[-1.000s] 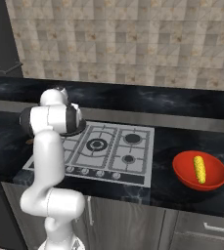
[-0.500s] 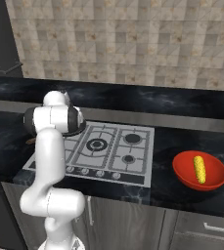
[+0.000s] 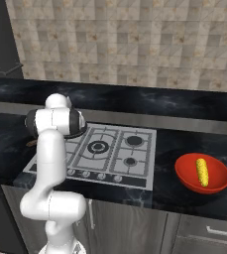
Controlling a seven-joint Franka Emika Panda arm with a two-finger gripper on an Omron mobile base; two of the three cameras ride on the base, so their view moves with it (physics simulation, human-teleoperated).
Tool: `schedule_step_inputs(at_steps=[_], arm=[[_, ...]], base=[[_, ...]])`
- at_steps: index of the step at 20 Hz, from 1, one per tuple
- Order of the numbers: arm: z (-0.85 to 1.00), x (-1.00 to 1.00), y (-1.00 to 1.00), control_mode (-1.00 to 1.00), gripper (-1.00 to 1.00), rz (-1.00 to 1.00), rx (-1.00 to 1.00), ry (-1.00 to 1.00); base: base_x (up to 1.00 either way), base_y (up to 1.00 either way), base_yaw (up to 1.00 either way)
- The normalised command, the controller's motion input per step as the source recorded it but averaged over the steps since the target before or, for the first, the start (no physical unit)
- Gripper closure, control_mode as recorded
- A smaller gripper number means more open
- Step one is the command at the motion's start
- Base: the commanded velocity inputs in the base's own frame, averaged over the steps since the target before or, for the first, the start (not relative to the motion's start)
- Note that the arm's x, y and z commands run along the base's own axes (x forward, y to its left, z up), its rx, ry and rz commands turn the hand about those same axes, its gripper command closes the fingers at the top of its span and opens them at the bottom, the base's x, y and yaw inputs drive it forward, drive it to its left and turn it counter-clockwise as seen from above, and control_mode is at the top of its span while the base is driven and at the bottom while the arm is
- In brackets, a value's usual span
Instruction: Place the fish on the plate and place the corn on the same plate.
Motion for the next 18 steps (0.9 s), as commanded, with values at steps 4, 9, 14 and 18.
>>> schedule_step_inputs(at_steps=[4, 9, 14, 18], arm=[[-0.19, 0.00, 0.00, -1.00, 1.00, 0.00, 0.00, 0.00], [0.00, 0.00, 0.00, -1.00, 1.00, 0.00, 0.00, 0.00], [0.21, -0.12, 0.00, -1.00, 1.00, 0.00, 0.00, 0.00], [0.77, -0.26, -0.08, -1.00, 1.00, 0.02, 0.01, 0.00]], base=[[0.00, 0.00, 0.00], [0.00, 0.00, 0.00], [0.00, 0.00, 0.00], [0.00, 0.00, 0.00]])
